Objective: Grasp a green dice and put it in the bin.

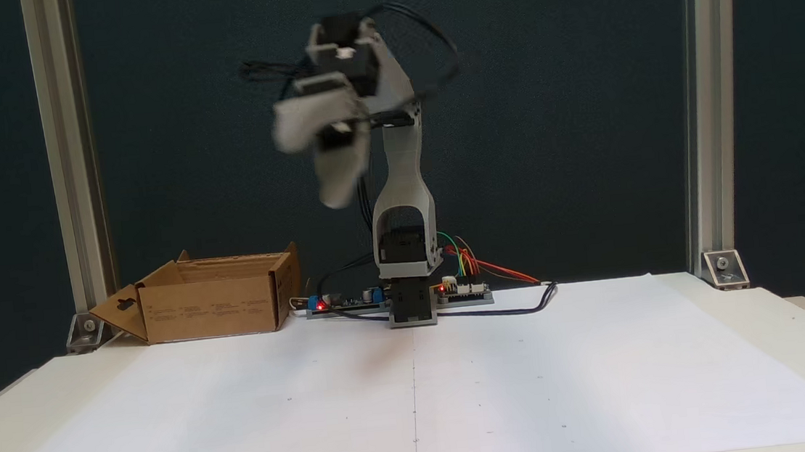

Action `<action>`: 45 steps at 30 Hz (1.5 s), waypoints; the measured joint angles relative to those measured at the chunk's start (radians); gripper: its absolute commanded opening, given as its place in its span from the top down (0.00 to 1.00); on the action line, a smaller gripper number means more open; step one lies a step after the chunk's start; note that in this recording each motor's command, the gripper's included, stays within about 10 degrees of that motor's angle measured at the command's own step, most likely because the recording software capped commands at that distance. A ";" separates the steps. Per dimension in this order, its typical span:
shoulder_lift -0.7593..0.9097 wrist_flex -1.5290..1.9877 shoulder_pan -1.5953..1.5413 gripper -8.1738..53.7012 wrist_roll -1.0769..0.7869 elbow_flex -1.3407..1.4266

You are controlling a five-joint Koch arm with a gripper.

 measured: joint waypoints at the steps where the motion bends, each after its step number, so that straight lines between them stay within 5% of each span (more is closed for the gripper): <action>1: 0.018 -0.023 -0.025 0.15 0.000 0.043; 13: 0.284 -0.574 -0.064 0.15 0.000 0.750; 24: 0.482 -1.060 -0.112 0.15 0.000 1.072; 32: 0.486 -1.393 -0.129 0.16 0.000 1.336; 45: 0.486 -1.614 -0.129 0.16 0.000 1.396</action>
